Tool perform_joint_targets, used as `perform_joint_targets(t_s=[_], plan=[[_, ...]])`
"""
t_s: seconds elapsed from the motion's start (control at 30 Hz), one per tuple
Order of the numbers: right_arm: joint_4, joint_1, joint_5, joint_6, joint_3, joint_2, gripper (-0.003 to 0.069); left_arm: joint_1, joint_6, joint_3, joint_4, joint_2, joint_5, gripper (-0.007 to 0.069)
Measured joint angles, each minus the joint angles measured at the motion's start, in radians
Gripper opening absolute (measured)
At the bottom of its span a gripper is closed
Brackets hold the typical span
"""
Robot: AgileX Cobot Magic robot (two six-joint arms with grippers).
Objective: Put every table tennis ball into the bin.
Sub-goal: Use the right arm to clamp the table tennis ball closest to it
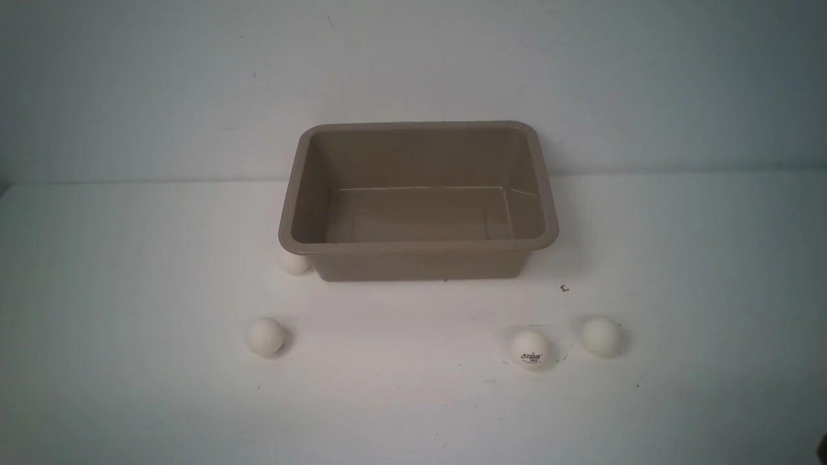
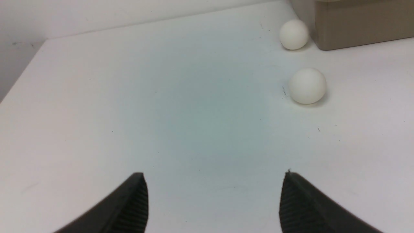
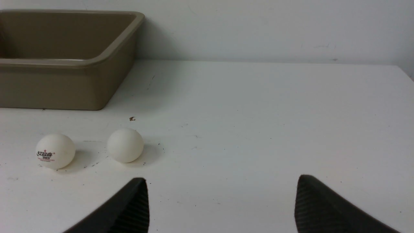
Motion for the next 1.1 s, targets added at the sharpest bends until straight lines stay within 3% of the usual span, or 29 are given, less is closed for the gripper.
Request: perform_joint_targets(t_s=[0.97, 1.07, 1.1], plan=[[0.001, 0.000, -0.004, 0.000, 0.000, 0.000, 0.0547, 0.000, 0.000, 0.000, 0.000, 0.000, 0.000, 0.0492], [0.055, 0.000, -0.061, 0.020, 0.006, 0.000, 0.0547, 0.000, 0.000, 0.000, 0.000, 0.000, 0.000, 0.0492], [0.135, 0.000, -0.123, 0.049, 0.008, 0.000, 0.0547, 0.000, 0.000, 0.000, 0.000, 0.000, 0.000, 0.0492]])
